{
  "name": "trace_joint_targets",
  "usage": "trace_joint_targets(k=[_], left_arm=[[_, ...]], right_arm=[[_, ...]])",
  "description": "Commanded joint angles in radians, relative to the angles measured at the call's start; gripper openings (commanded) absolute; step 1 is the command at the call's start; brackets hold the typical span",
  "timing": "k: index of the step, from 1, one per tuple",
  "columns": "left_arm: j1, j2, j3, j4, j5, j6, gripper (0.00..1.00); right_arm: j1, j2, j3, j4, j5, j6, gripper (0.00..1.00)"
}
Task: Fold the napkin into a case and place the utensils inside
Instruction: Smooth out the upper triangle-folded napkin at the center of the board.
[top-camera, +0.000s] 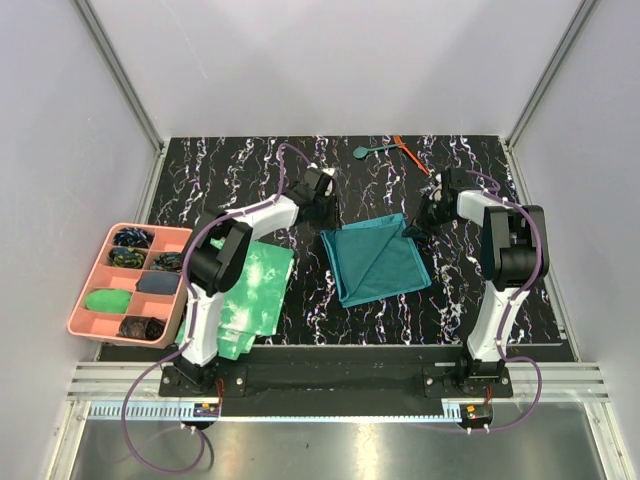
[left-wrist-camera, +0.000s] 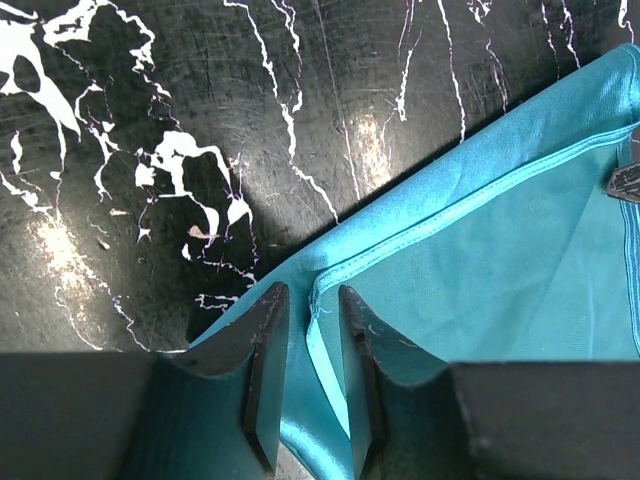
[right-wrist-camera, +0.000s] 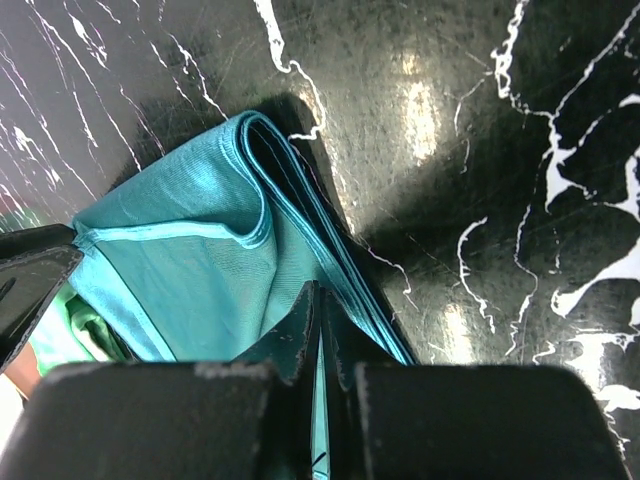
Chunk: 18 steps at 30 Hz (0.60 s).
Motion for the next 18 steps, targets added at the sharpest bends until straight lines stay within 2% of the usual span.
trace_joint_targets(k=[1, 7, 18], left_arm=[[-0.004, 0.015, 0.055, 0.025, -0.024, 0.023, 0.28], [-0.006, 0.027, 0.065, 0.025, -0.014, 0.019, 0.23], [-0.009, 0.010, 0.019, 0.014, -0.023, 0.024, 0.21]], right_arm=[[-0.004, 0.015, 0.000, 0.040, -0.006, 0.006, 0.02], [-0.004, 0.018, 0.000, 0.040, -0.009, 0.008, 0.02], [-0.004, 0.025, 0.007, 0.043, -0.019, 0.017, 0.02]])
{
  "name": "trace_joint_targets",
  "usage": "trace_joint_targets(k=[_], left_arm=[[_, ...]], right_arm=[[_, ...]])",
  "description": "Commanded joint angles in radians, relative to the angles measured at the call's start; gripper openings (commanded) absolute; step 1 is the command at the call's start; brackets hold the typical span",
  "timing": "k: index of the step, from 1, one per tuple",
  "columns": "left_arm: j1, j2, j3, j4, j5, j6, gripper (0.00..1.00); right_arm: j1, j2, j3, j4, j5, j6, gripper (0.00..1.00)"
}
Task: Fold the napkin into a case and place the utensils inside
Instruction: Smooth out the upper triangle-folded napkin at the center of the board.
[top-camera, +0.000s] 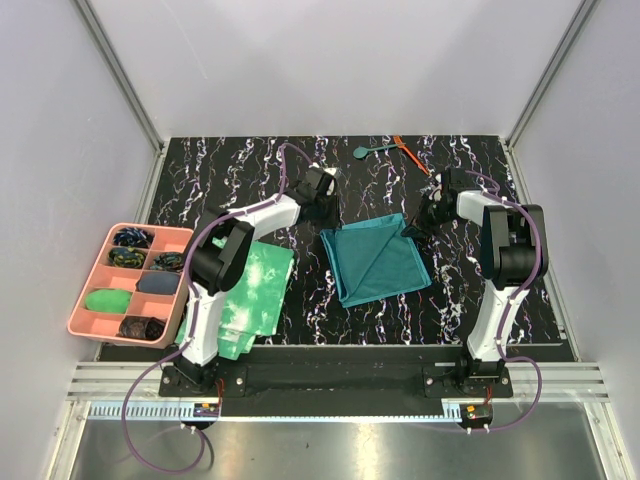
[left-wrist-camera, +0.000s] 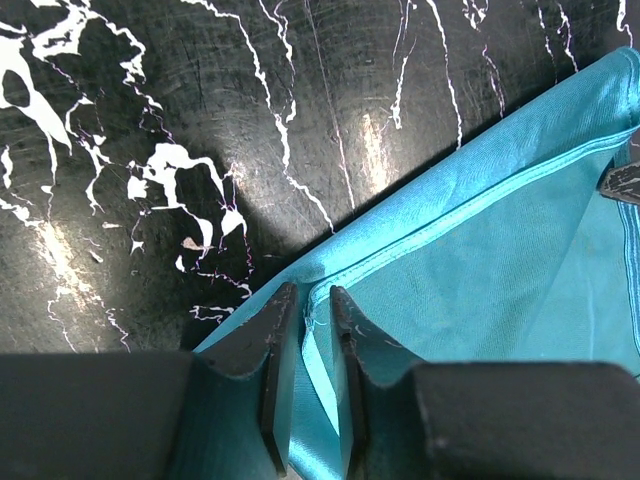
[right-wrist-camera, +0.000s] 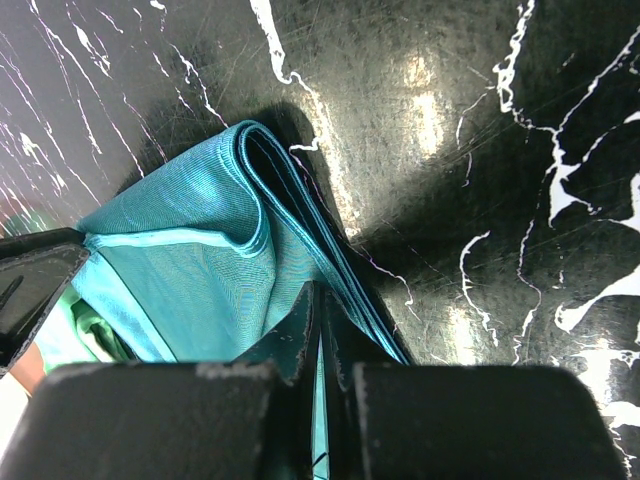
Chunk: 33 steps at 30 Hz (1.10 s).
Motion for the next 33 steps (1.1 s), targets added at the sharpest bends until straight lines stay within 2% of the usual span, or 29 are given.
trace_joint_targets(k=[1, 6, 12, 13, 19, 33], left_arm=[[-0.007, -0.005, -0.002, 0.018, -0.025, 0.018, 0.20], [-0.007, 0.005, 0.008, 0.011, -0.029, 0.026, 0.18], [-0.005, 0.002, 0.047, -0.022, -0.032, 0.038, 0.05], [-0.007, -0.008, 0.043, -0.023, -0.037, 0.038, 0.00], [-0.002, -0.105, -0.020, 0.015, -0.063, 0.029, 0.00], [0.019, -0.123, -0.094, 0.031, -0.060, 0.005, 0.00]], right_arm=[[-0.002, 0.013, 0.007, 0.025, -0.009, 0.009, 0.02], [-0.002, 0.007, 0.005, 0.025, -0.009, 0.009, 0.01], [-0.002, 0.012, 0.007, 0.023, -0.008, 0.010, 0.02], [-0.002, 0.013, 0.007, 0.025, -0.005, 0.011, 0.01], [-0.002, 0.019, 0.007, 0.026, -0.011, 0.017, 0.01], [-0.002, 0.016, 0.028, 0.025, -0.026, 0.014, 0.00]])
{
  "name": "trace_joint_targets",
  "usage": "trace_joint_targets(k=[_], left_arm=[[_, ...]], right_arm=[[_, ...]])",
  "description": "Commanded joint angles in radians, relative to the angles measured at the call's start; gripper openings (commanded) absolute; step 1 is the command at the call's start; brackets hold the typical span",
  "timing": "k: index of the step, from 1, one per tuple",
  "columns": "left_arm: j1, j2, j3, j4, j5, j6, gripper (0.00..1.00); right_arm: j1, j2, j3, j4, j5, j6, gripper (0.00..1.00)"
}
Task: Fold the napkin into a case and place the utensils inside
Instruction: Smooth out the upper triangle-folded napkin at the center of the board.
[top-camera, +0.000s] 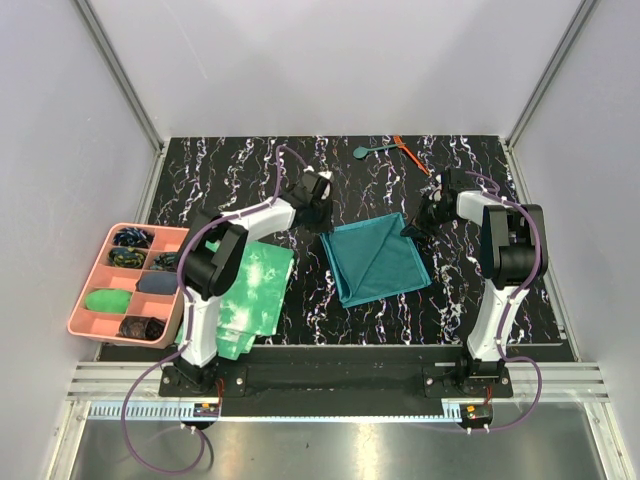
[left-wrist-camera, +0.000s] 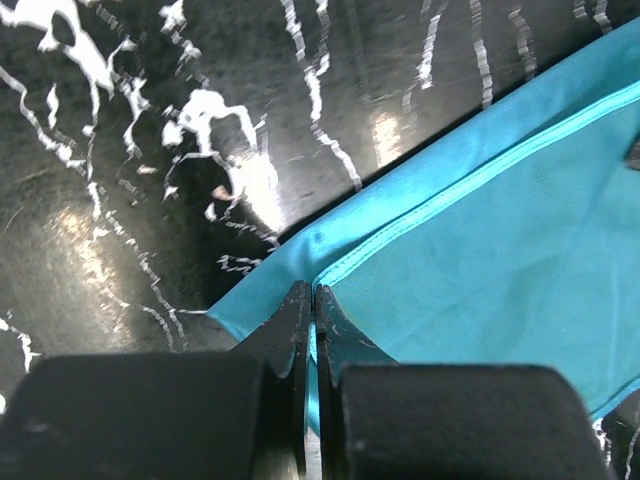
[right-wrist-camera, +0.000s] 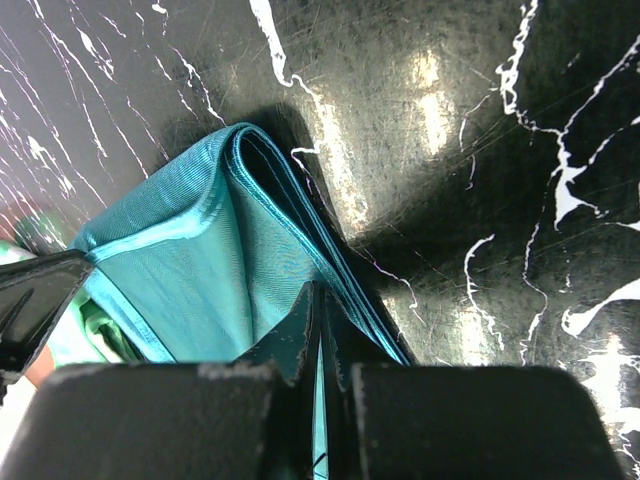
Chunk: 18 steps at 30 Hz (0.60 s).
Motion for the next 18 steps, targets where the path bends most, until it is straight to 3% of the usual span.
trace_joint_targets(k=[1, 18], left_arm=[[0.016, -0.052, -0.017, 0.043, -0.022, -0.007, 0.00], [0.017, -0.033, -0.028, 0.060, -0.011, -0.021, 0.00]], right_arm=[[-0.002, 0.014, 0.029, 0.020, -0.017, -0.005, 0.00], [-0.001, -0.051, 0.143, 0.018, -0.125, 0.033, 0.00]])
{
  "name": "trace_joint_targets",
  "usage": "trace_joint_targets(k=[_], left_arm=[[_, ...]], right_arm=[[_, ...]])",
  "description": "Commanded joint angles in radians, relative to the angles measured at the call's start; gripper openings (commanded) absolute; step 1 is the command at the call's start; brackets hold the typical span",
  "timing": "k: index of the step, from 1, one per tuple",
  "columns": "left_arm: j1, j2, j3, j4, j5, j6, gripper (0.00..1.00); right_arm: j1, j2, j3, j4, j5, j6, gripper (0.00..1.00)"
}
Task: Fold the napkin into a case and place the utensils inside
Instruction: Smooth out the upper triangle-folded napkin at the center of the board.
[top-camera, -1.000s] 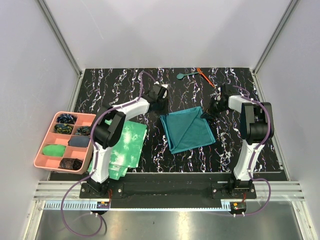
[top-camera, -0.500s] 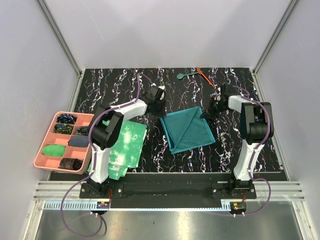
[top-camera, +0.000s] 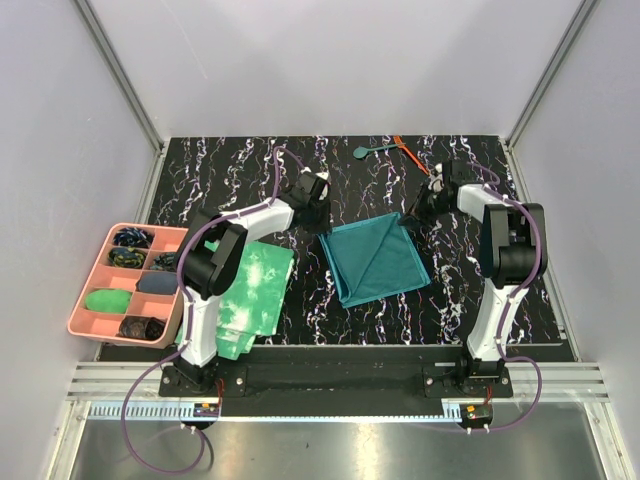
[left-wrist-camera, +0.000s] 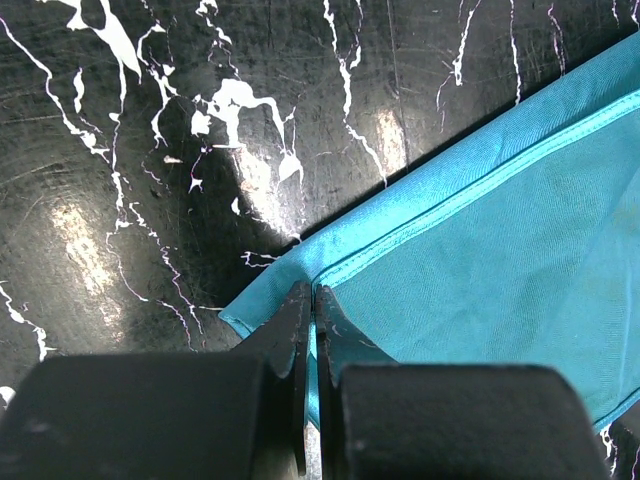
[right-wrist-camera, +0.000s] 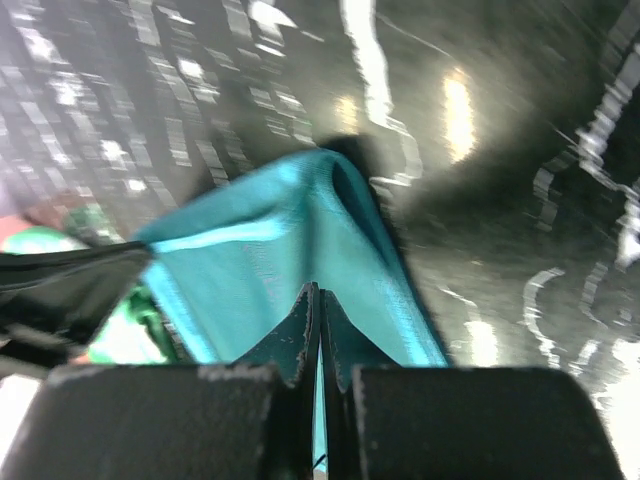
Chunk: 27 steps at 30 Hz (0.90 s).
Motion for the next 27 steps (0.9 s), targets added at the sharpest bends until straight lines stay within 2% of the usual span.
trace_joint_targets(k=[1, 14, 27], left_arm=[[0.002, -0.033, -0.005, 0.050, -0.013, -0.008, 0.00], [0.004, -0.021, 0.003, 0.052, -0.012, -0.011, 0.00], [0.010, -0.010, -0.003, 0.049, -0.016, 0.000, 0.00]], right_arm=[[-0.001, -0.041, 0.097, 0.026, -0.089, 0.035, 0.00], [0.014, 0.118, 0.142, 0.170, -0.236, 0.111, 0.00], [-0.013, 0.232, 0.166, 0.178, -0.204, 0.062, 0.00]])
